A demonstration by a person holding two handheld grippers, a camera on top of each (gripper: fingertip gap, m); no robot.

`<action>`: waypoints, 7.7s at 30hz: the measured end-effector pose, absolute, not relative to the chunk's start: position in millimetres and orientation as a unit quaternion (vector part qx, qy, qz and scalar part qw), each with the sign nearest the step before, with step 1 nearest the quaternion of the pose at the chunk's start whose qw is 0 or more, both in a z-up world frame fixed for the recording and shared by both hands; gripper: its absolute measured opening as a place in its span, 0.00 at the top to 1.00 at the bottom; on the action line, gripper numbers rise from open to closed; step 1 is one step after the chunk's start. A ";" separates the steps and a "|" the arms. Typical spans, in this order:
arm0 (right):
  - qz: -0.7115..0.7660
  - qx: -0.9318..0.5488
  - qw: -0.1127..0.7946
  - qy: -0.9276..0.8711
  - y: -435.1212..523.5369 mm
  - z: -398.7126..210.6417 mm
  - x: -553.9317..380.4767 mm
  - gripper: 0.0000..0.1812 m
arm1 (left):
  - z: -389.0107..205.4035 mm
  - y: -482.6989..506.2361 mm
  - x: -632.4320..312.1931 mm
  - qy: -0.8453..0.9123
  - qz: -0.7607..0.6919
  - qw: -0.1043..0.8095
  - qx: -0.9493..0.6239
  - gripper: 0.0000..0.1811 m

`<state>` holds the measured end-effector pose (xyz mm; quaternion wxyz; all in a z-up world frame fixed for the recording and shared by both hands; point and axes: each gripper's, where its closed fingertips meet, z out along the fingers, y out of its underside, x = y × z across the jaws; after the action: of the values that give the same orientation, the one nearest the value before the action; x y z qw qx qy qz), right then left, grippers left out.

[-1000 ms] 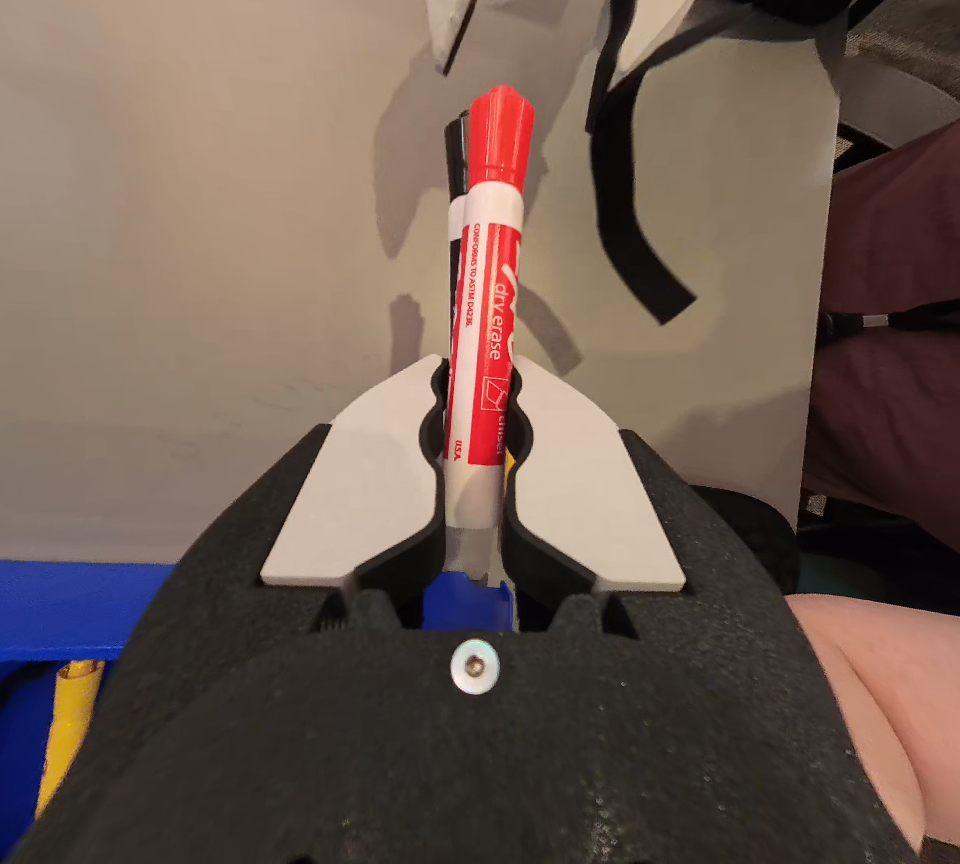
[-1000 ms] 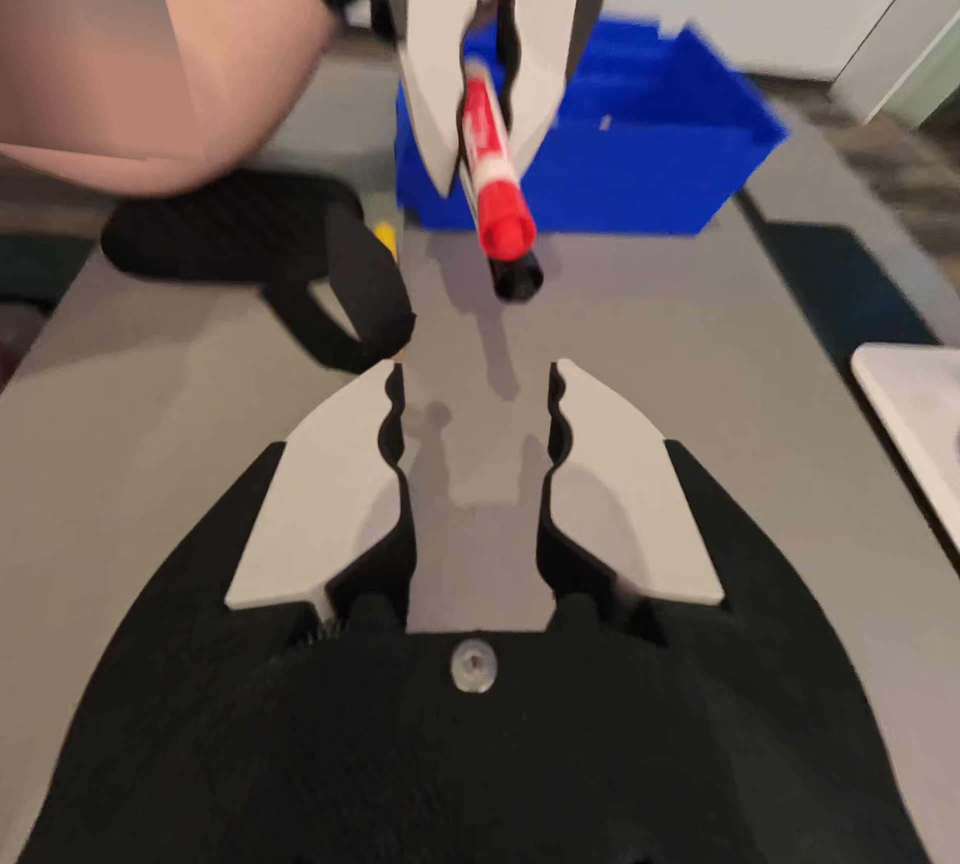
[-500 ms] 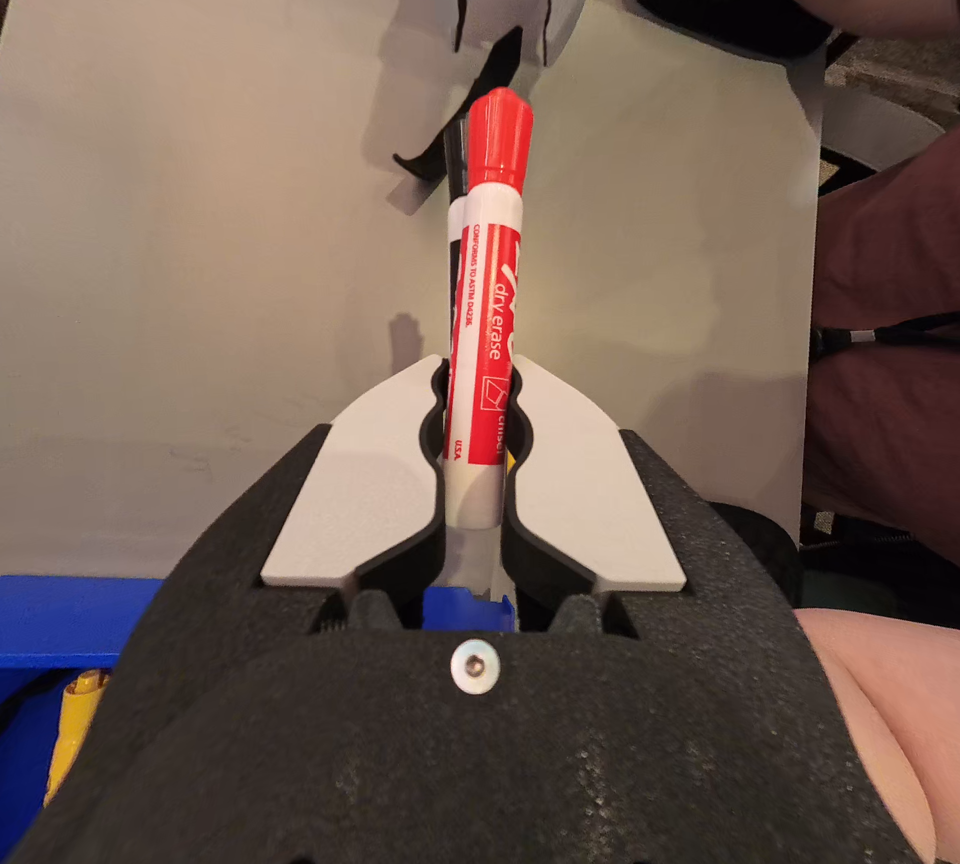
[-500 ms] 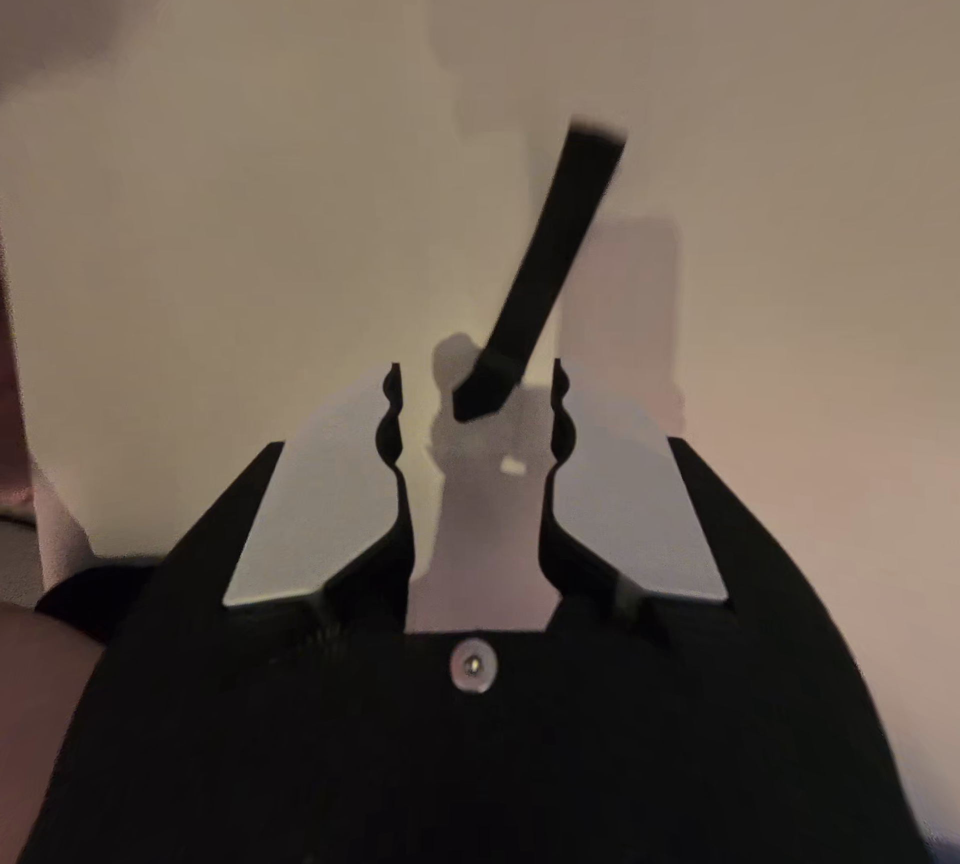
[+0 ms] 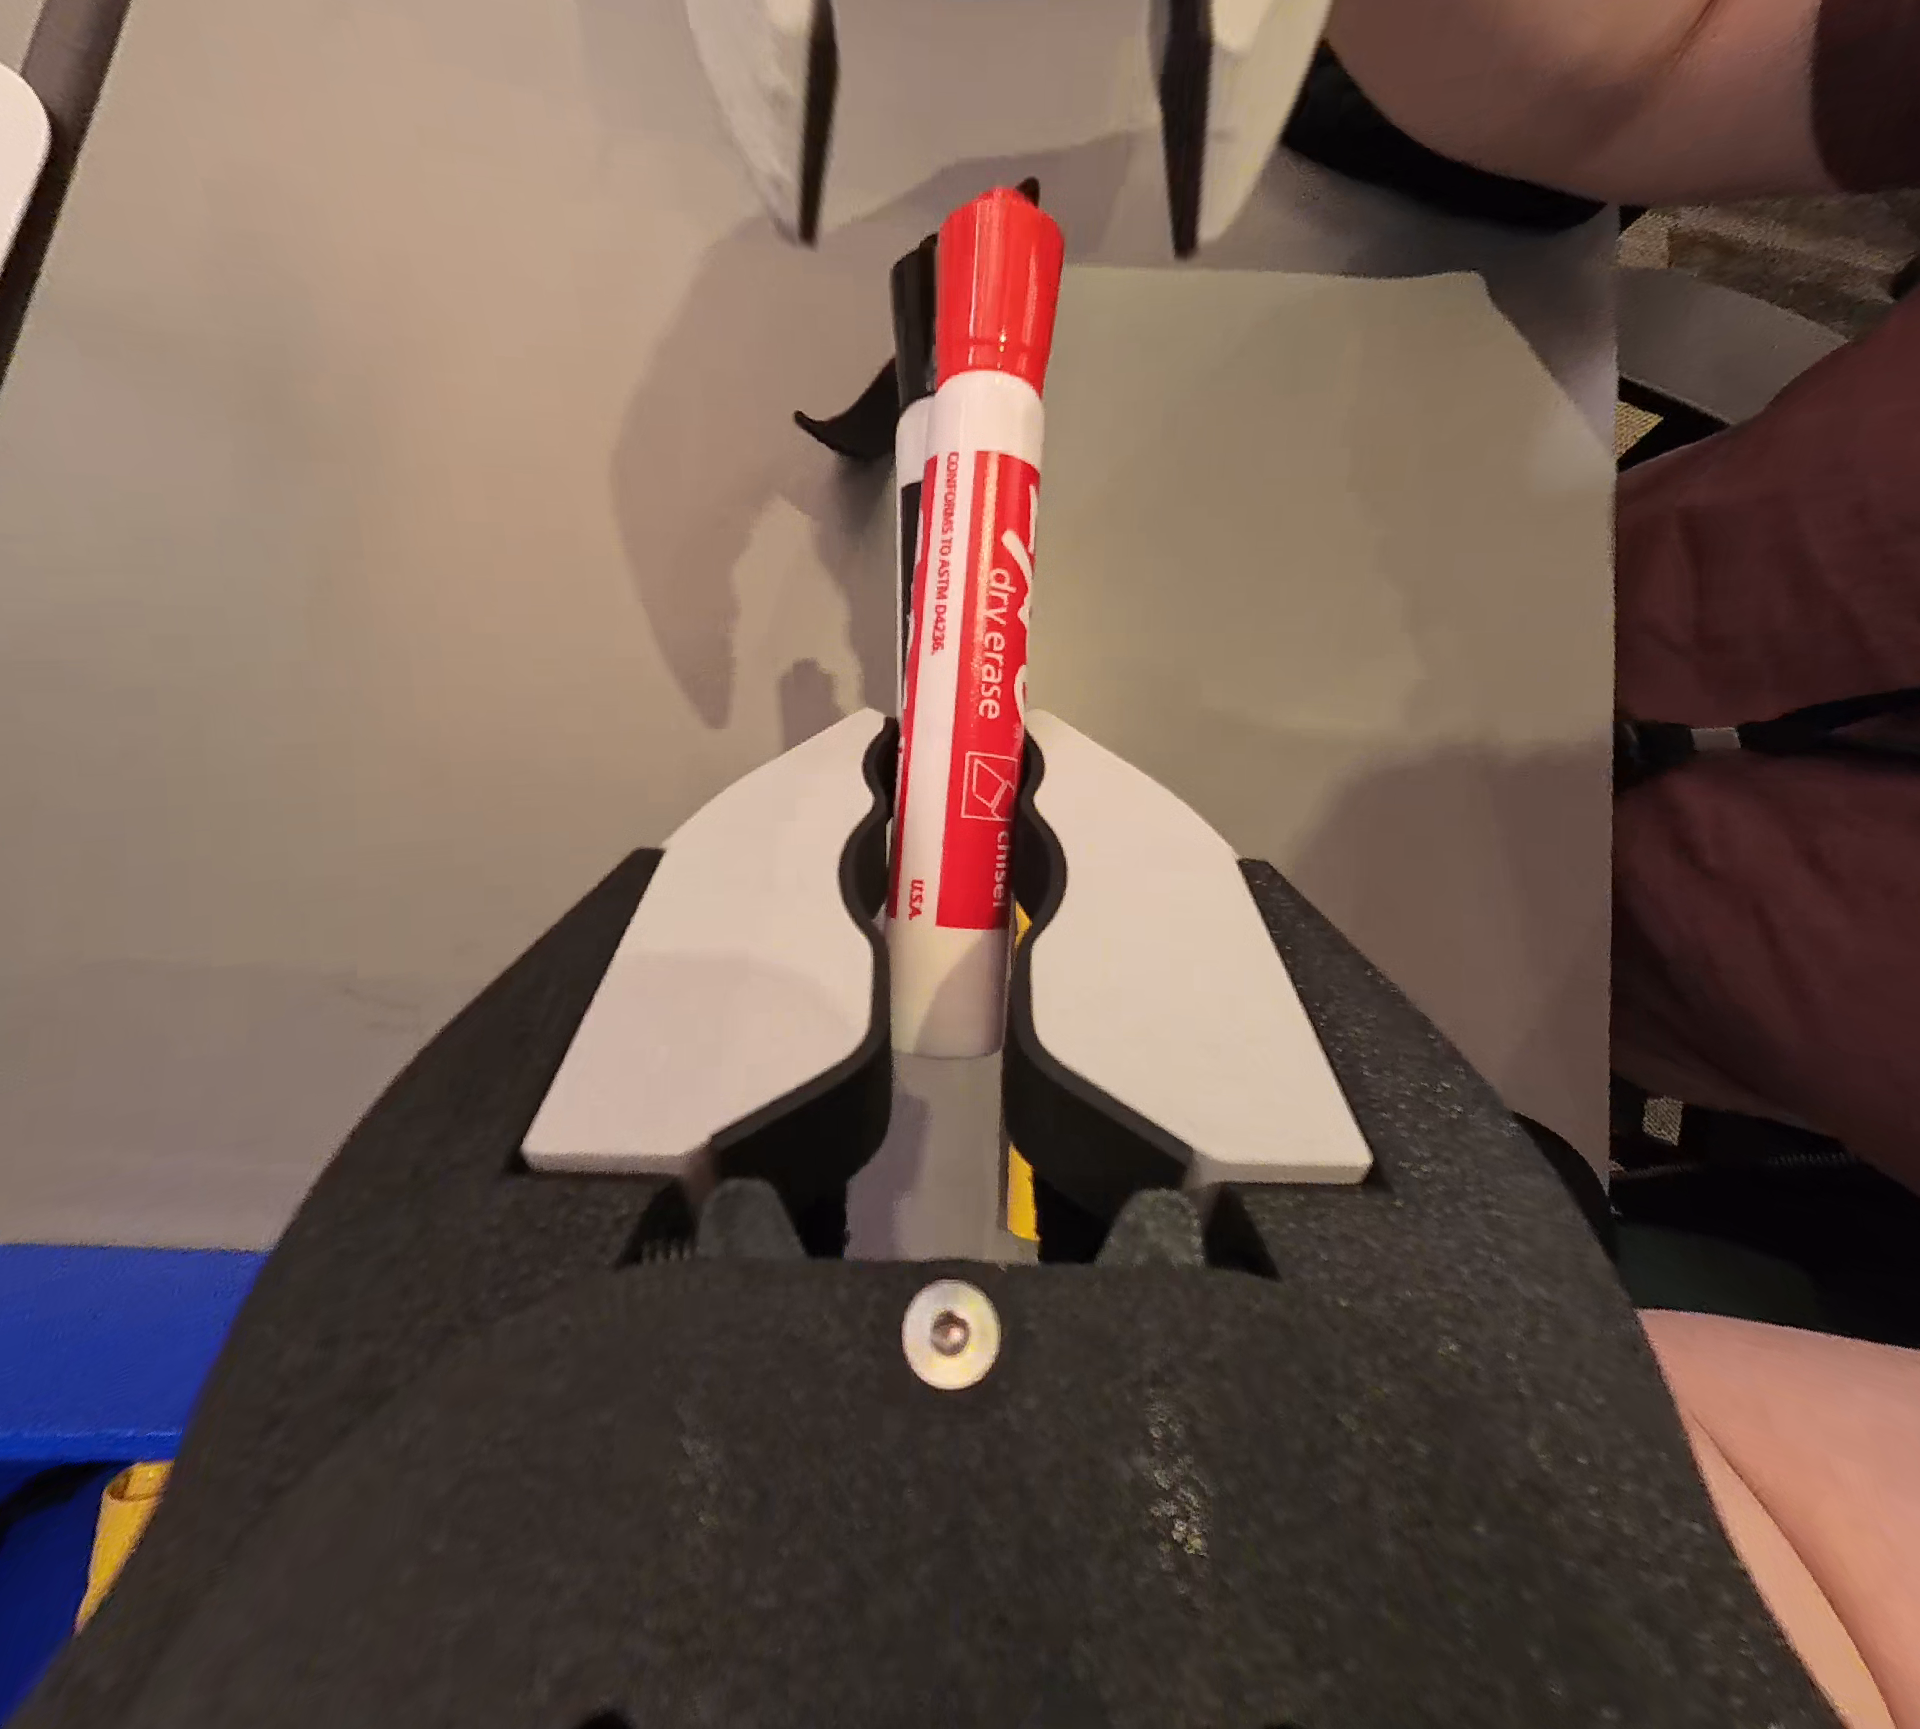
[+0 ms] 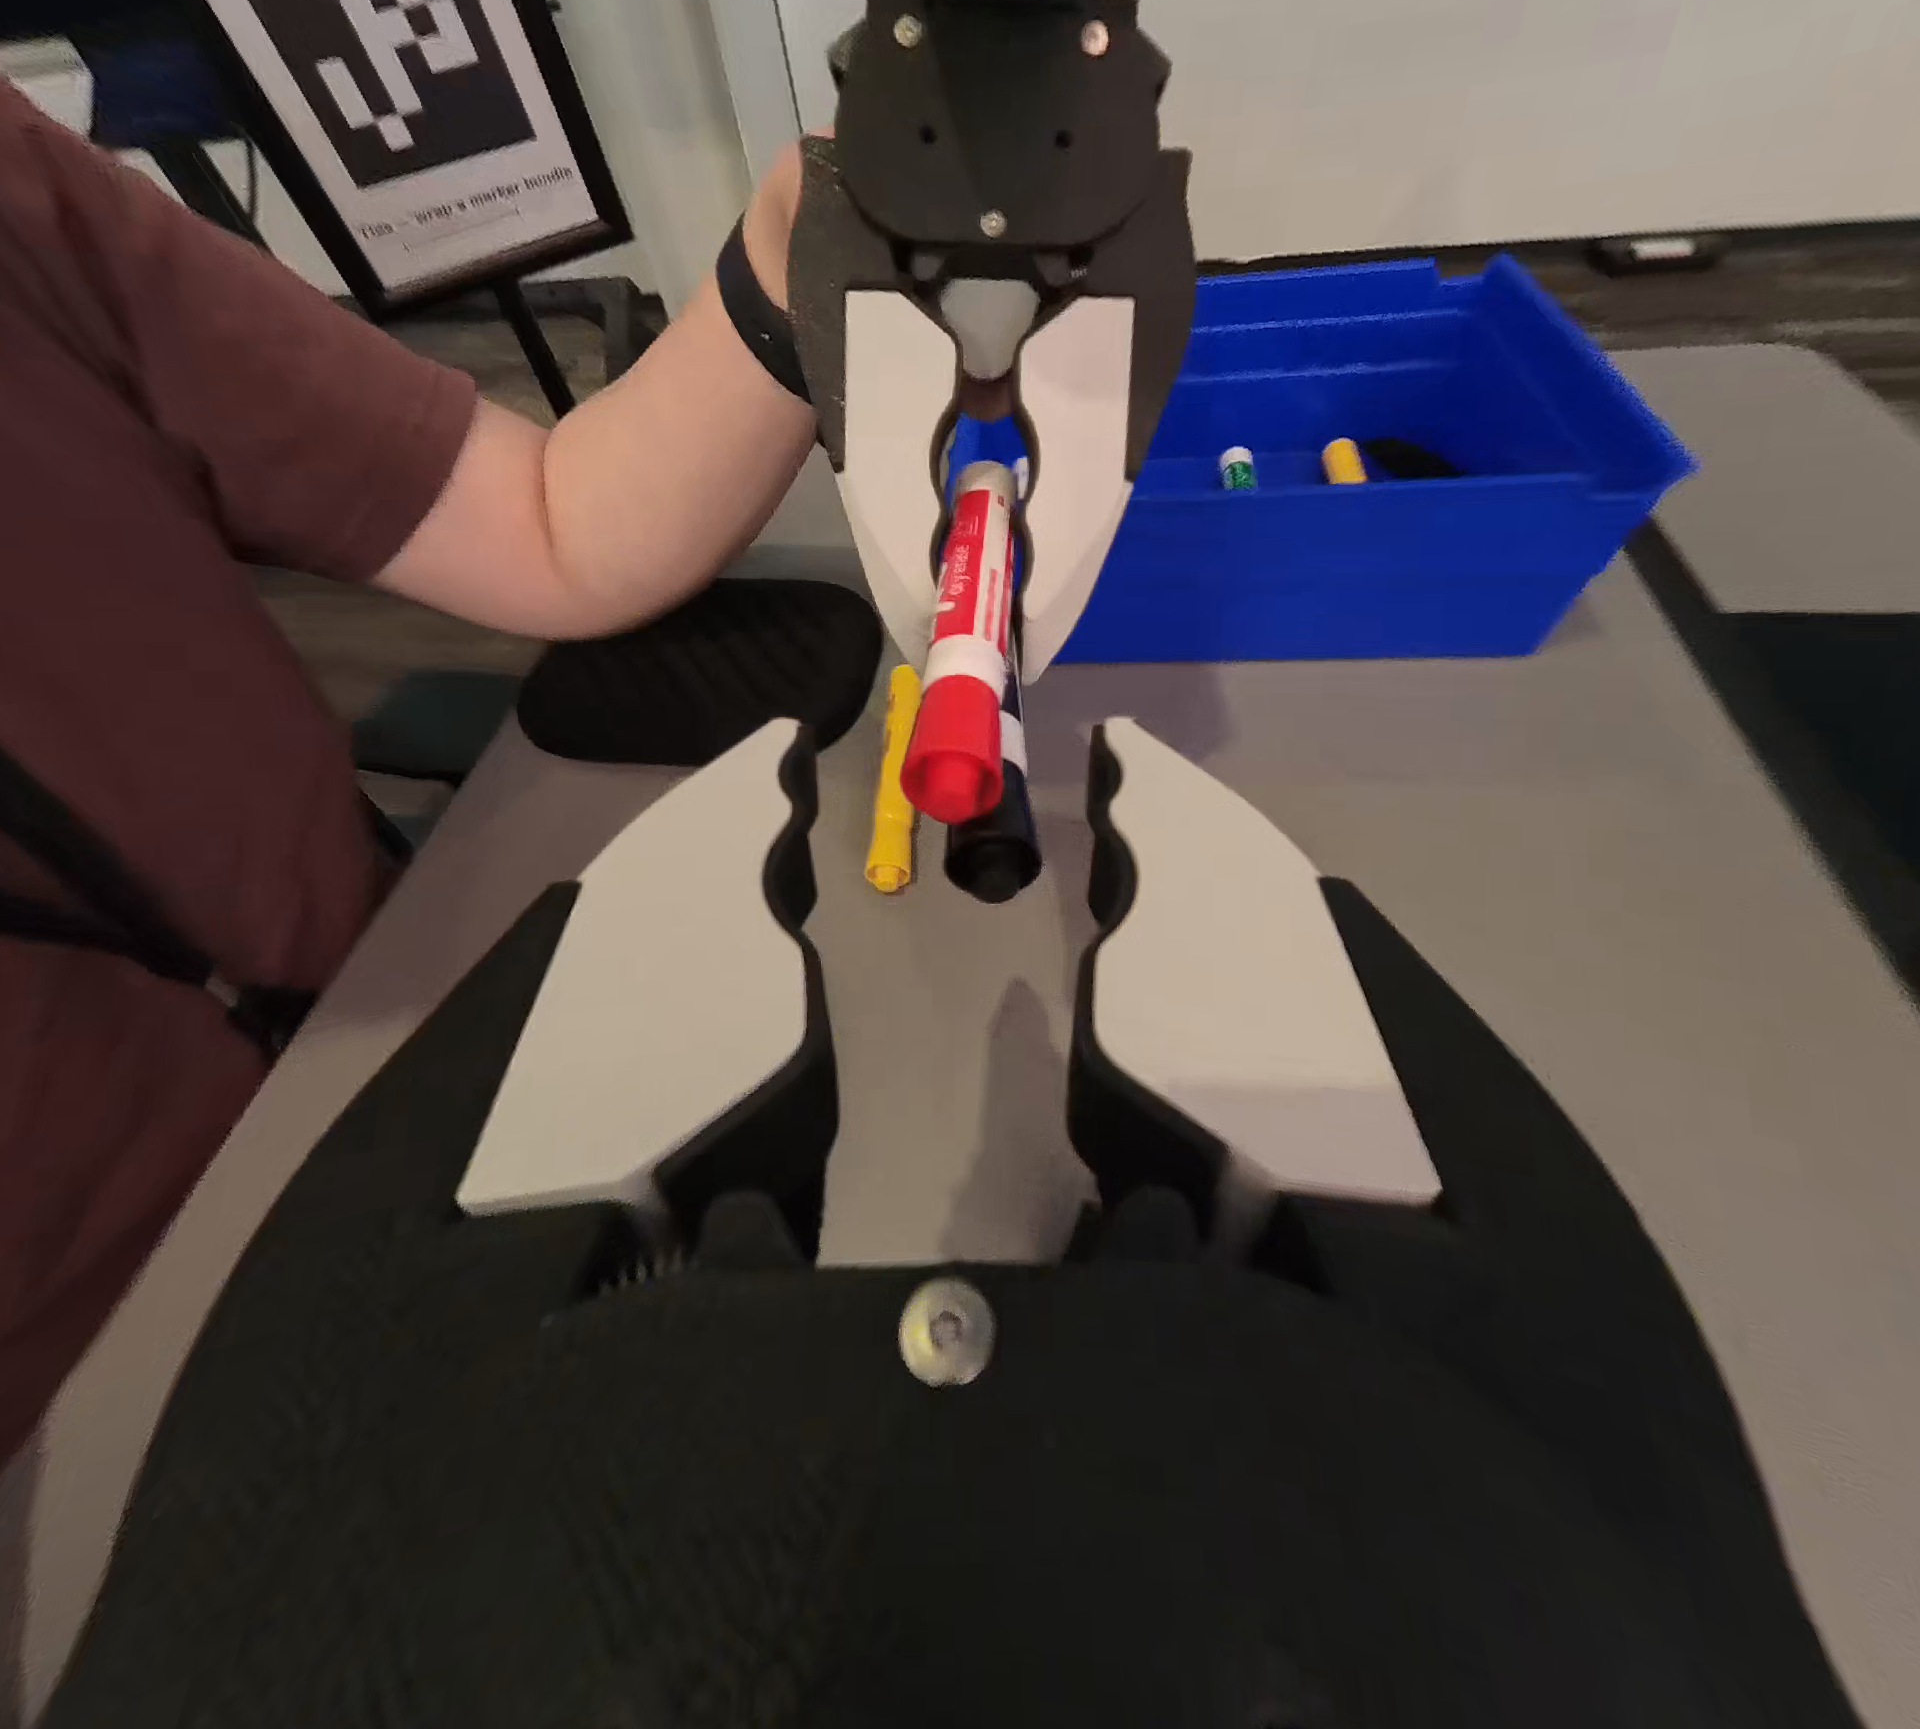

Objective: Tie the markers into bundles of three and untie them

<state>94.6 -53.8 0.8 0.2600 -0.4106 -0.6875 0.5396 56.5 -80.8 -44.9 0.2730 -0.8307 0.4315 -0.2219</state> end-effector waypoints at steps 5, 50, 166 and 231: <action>0.544 -0.417 0.252 -0.683 -54.8 -22.1 90.1 0.86 | -47.8 -78.2 58.6 0.430 -0.217 0.268 -0.834 0.89; 0.339 -0.353 0.465 -0.738 -79.8 -52.1 66.3 0.72 | -86.6 -98.3 28.6 0.458 -0.173 0.169 -0.856 0.90; 0.325 -0.408 0.151 -0.839 -151.6 -174.1 102.4 0.78 | 29.5 -84.3 48.8 0.376 -0.149 0.459 -0.791 0.63; 0.311 -0.469 0.169 -0.809 -21.6 -178.4 109.9 0.78 | -178.9 -51.5 76.1 0.355 -0.128 0.141 -0.915 0.84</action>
<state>109.9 -21.6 -178.4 0.1693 -0.4688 -0.8091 0.3112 76.1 -51.5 -178.9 0.1412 -0.9152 0.3548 -0.1284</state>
